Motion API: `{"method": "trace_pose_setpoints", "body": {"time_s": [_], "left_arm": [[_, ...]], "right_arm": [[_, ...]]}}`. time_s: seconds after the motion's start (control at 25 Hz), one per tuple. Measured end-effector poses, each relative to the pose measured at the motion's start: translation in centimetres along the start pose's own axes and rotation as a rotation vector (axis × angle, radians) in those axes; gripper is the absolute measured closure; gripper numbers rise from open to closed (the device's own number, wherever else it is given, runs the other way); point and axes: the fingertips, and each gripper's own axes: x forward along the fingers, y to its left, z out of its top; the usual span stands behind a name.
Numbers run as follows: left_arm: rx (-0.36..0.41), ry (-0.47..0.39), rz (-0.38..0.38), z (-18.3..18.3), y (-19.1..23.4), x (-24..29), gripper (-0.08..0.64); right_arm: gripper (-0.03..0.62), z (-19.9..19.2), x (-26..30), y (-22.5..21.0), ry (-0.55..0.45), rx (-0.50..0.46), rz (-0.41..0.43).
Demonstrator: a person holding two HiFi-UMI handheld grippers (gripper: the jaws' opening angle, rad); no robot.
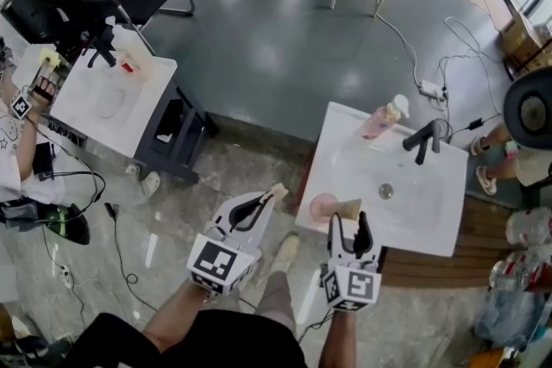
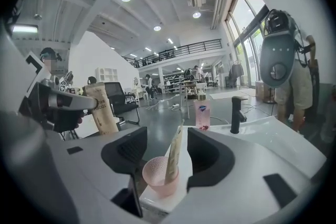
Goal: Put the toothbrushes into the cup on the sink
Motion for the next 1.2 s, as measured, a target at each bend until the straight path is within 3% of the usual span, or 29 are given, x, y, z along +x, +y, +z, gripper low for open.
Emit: {"method": "trace_pose_setpoints", "body": {"time_s": [0.4, 0.84, 1.2], "left_arm": [[0.045, -0.076, -0.076, 3.9, -2.2, -1.7, 0.555], [0.126, -0.16, -0.167, 6.8, -5.5, -4.8, 0.555], [0.157, -0.174, -0.228, 6.9, -7.4, -7.8, 0.555]], "right_arm": [[0.372, 4.1, -4.4, 0.1, -0.085, -0.051, -0.077], [0.496, 7.1, -10.6, 1.9, -0.161, -0.084, -0.156], [0.572, 6.9, -14.6, 3.5, -0.183, -0.096, -0.206]]}}
